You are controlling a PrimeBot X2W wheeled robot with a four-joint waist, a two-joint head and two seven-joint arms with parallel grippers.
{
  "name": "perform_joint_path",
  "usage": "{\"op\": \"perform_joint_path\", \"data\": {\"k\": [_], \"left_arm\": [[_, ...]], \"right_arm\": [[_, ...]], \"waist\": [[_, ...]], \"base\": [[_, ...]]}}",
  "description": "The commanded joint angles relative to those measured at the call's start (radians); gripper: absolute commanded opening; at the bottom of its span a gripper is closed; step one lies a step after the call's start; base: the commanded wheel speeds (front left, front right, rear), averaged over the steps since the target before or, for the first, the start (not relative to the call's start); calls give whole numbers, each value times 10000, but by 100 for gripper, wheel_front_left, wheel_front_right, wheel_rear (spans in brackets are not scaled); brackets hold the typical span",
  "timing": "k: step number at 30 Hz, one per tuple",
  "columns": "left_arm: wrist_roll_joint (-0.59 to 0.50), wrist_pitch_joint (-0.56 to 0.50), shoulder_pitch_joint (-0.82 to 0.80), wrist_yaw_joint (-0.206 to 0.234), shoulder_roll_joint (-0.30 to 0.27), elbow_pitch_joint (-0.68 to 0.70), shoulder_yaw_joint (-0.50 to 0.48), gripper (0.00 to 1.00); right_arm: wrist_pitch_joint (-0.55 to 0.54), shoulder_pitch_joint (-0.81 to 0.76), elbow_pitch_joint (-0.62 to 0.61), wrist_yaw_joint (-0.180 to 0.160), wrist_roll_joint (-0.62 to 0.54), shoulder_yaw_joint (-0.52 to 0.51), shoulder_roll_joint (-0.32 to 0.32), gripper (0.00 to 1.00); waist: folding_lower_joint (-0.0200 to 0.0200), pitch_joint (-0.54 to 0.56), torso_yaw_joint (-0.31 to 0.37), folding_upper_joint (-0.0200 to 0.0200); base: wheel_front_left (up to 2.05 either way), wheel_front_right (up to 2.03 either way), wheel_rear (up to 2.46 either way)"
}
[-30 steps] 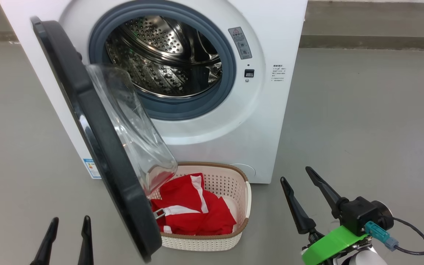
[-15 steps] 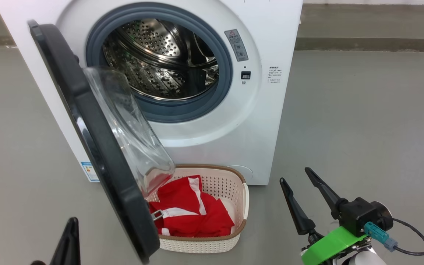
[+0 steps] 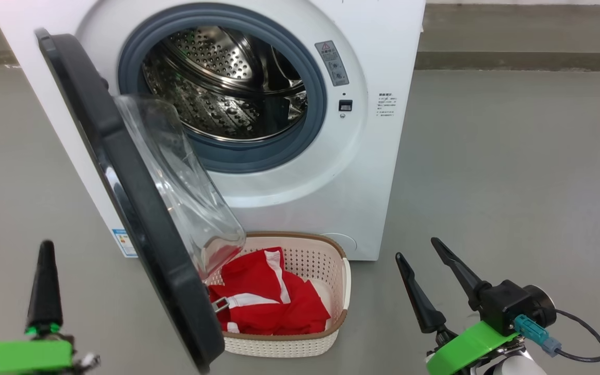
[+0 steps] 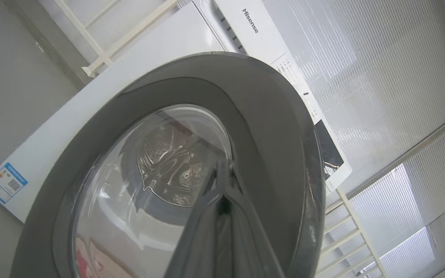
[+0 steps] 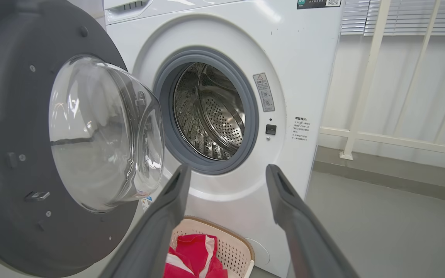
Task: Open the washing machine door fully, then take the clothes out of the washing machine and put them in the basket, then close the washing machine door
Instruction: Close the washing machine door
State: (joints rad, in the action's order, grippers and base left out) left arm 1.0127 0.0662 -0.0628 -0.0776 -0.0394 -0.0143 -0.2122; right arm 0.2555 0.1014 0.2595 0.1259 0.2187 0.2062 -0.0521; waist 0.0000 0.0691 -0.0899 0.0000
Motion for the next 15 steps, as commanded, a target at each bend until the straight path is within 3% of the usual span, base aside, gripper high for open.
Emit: {"op": "perform_joint_path", "data": {"k": [1,8,9,11,12,15], "left_arm": [[1064,-419,-614,240,-117,494,-389,0],[4639,-2273,-1038,1691,-111,1276,-474,0],[4639,-2273,-1038,1691,-111,1276,-474,0],[5284,-2619,-1144,2164,-110,1499,-530,0],[5662,-2771,-1226,2604,-110,1704,-606,0],[5850,-2892,-1265,2936,-110,1866,-613,0]], "right_arm": [[63,196,-224,48,-87,204,18,100],[63,252,-197,48,-199,256,18,100],[63,252,-197,48,-199,256,18,100],[63,261,-186,48,-211,255,18,100],[63,272,-177,48,-207,254,18,100],[63,289,-167,48,-194,272,18,100]], "waist": [[0,-26,13,0],[0,-141,103,0],[0,-141,103,0],[0,-171,134,0],[0,-204,172,0],[0,-239,226,0]], "base": [[0,0,0],[0,0,0],[0,0,0],[0,0,0],[0,0,0],[0,0,0]]}}
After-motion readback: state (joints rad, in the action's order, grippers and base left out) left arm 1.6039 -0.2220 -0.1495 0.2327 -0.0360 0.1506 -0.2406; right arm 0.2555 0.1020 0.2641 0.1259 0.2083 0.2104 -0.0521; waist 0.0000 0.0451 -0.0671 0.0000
